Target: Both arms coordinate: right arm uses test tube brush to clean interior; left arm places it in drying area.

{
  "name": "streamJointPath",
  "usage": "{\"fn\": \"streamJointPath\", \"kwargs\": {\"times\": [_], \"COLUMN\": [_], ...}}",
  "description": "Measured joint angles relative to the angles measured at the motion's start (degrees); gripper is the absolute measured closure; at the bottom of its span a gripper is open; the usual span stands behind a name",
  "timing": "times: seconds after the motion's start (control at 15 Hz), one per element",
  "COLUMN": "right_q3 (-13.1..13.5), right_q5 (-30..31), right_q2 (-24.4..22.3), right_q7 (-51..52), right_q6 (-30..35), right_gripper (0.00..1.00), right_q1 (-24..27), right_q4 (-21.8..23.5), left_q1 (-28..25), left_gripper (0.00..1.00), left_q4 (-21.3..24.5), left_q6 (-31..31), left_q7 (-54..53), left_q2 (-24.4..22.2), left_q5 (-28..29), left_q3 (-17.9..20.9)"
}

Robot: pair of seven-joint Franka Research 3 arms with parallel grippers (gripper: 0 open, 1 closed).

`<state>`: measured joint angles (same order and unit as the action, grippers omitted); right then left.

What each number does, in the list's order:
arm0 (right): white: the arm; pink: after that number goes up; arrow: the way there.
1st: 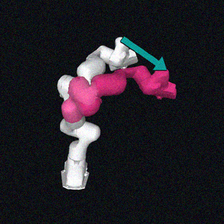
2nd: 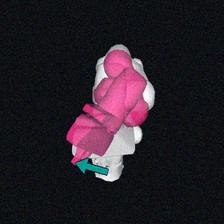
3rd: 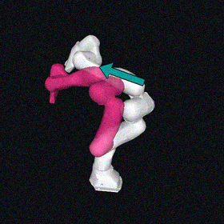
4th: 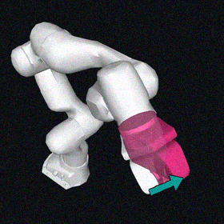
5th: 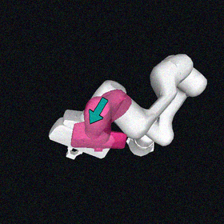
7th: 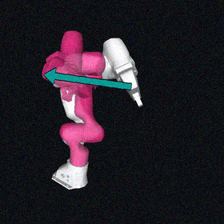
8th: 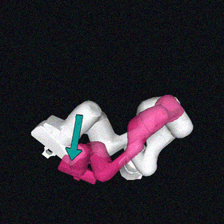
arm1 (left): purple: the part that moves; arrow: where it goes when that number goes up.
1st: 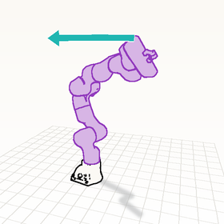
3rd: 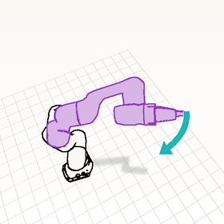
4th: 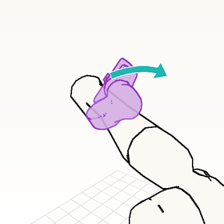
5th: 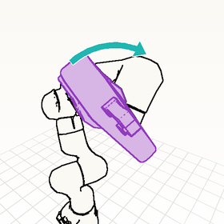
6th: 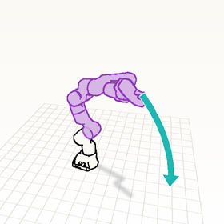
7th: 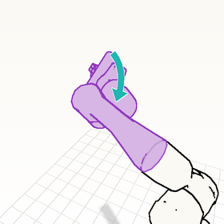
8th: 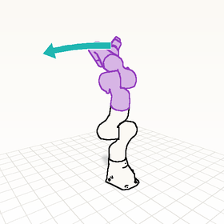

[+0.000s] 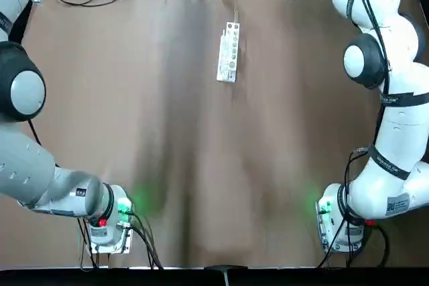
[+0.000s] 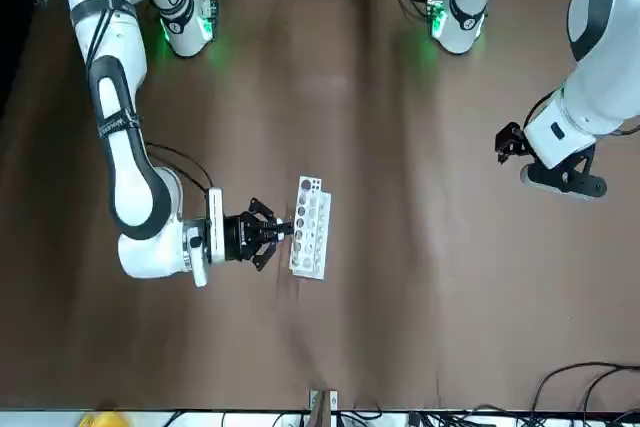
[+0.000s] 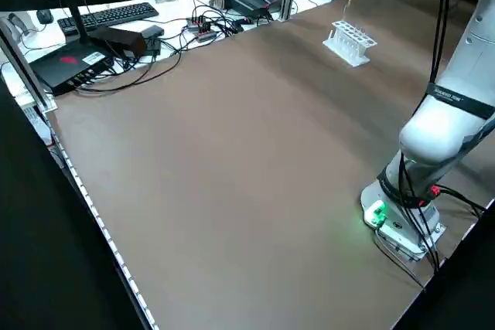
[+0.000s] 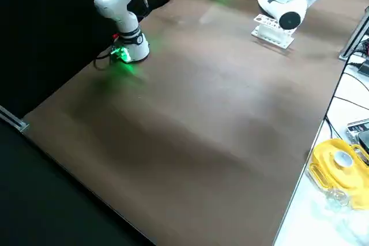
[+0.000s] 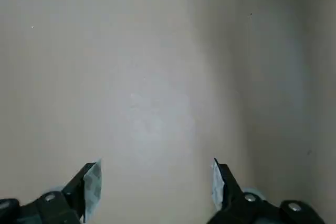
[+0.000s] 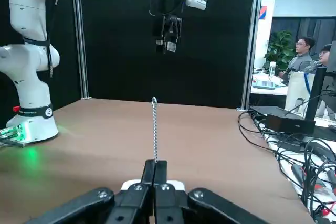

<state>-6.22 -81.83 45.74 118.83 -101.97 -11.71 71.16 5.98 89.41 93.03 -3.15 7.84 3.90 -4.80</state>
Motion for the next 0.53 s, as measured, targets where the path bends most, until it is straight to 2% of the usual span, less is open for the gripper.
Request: {"fn": "streamJointPath", "kwargs": {"times": [0.53], "right_q3": [0.0], "right_q5": [0.0], "right_q2": [0.0], "right_q7": [0.2], "right_q6": [-1.1], "right_gripper": [0.98], "right_q1": [0.0], "right_q4": [0.0], "left_q1": [0.0], "left_gripper": [0.01], "left_q4": [0.0], "left_q6": [0.0], "left_q7": [0.0], "left_q2": [0.0], "left_q5": [0.0], "left_q3": [0.0]}}
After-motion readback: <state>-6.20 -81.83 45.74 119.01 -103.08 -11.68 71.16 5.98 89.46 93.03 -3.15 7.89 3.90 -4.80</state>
